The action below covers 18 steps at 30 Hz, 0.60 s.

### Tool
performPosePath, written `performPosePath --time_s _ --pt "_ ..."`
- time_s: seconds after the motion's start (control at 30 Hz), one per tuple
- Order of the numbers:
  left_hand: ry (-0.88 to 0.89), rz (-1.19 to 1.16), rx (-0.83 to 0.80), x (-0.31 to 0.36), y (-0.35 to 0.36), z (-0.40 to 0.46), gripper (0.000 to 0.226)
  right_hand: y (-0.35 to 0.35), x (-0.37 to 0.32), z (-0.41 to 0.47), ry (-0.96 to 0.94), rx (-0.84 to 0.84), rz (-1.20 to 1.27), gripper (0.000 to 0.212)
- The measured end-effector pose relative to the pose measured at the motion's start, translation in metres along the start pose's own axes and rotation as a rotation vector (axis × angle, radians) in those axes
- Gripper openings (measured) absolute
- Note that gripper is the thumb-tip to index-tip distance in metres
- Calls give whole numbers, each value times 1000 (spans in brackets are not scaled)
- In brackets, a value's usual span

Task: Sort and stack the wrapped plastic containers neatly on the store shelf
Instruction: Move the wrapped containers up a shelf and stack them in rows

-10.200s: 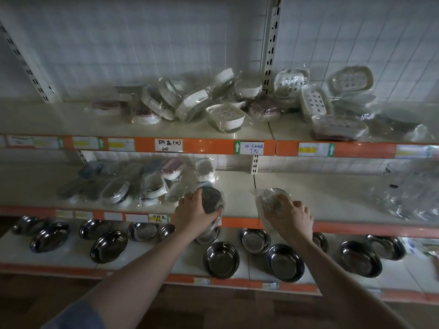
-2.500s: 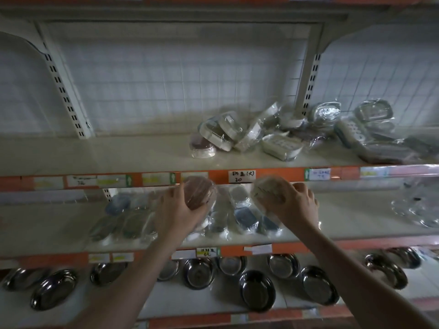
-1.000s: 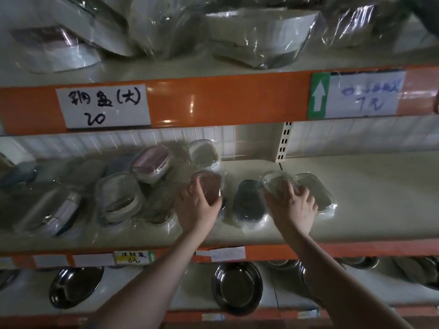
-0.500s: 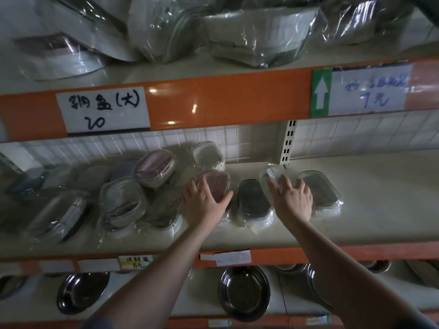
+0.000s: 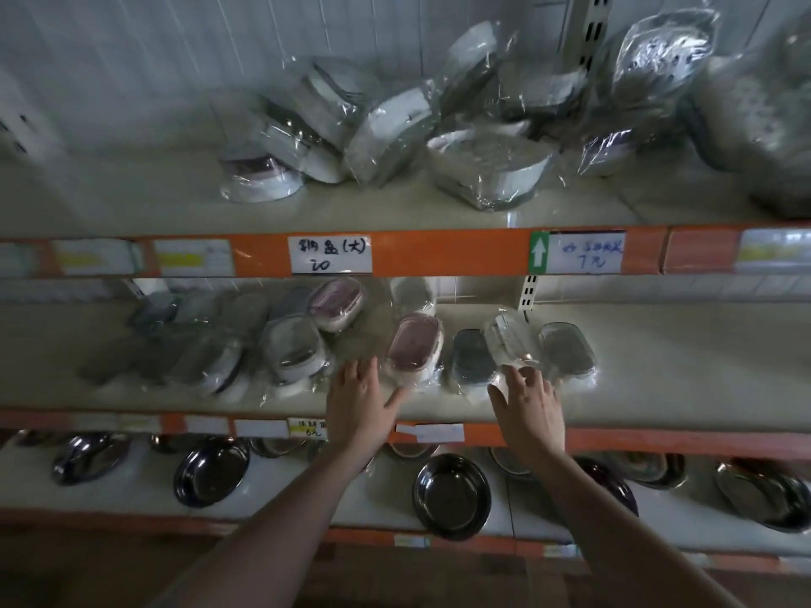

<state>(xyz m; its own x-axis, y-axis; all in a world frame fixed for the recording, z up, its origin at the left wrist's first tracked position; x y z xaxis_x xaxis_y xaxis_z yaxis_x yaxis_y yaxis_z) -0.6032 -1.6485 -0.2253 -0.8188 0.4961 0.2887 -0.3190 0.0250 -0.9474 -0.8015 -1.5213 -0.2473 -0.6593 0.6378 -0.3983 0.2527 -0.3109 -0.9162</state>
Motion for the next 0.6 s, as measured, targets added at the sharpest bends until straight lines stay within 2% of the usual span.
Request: performPosePath --time_s 0.1,0.27,0.37,0.6 --pt "50 -19 22 -13 -22 -25 58 -15 -21 -32 -18 13 -8 41" --pt "96 -75 30 -48 -63 -59 59 -40 -68 -85 -16 61 11 37" --pt "111 -92 41 -75 -101 -80 61 -58 -105 -120 -33 107 27 38" --pt "168 -120 157 -135 -212 -119 48 -97 -191 -185 -104 213 72 39"
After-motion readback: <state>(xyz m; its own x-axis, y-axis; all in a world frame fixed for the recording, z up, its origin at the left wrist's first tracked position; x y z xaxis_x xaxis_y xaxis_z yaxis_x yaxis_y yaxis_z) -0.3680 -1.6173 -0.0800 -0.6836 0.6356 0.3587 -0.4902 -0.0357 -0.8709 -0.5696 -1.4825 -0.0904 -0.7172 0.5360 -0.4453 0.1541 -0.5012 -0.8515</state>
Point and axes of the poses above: each hand's wrist, its own z-axis towards the middle knuckle, its own y-axis out of the palm, x = y × z, the point moved 9 cm from there along z, towards the middle knuckle, and after that the axes turned 4 degrees about y, right-handed, at the moved point
